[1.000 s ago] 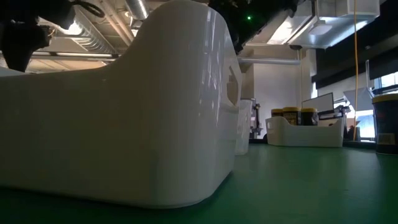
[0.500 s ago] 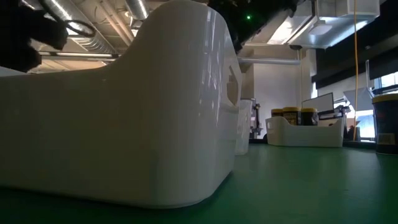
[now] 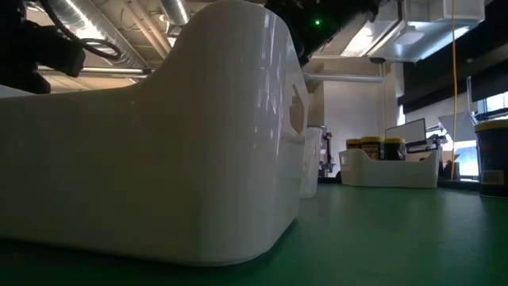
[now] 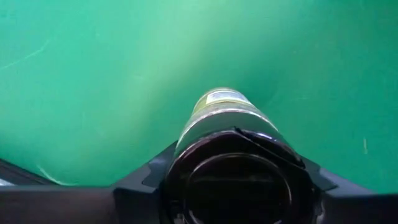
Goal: Sort spices by type
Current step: Put the black seasoning bottle into the bottom white bin
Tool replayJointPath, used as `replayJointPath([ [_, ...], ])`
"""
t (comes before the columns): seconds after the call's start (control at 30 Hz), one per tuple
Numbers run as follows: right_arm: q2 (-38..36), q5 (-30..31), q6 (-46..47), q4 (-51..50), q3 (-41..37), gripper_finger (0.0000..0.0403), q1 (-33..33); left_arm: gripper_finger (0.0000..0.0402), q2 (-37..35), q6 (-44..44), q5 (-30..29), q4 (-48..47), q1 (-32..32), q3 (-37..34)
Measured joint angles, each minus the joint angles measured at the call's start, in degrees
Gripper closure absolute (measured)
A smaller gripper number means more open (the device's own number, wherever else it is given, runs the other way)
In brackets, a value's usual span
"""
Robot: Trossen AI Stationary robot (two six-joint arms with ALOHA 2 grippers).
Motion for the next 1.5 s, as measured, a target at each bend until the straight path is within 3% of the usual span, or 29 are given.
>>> replayJointPath([
  [0.27, -1.7, 3.5, -2.0, -4.4, -0.1, 0.0382, 0.0, 0.0216, 0.0, 0.8, 0.4, -1.0, 0.1, 9.9],
  [0.5, -1.9, 3.5, -2.0, -6.3, -0.1, 0.0382, 0.0, 0.0213, 0.8, 3.8, -4.8, -1.1, -0.1, 19.9],
  [0.83, -1.9, 3.5, -2.0, -6.2, 0.0, 0.0382, 0.0, 0.021, 15.3, 12.6, -6.0, 0.2, -0.1, 30.3],
  [1.17, -1.9, 3.5, -2.0, -6.1, 0.0, 0.0382, 0.0, 0.0208, 27.1, 17.5, -5.1, 6.3, 0.4, 31.9],
  [1.5, -1.9, 3.2, -2.0, -5.9, 0.0, 0.0382, 0.0, 0.0207, 31.8, 18.5, -4.1, 5.9, 1.9, 31.3],
])
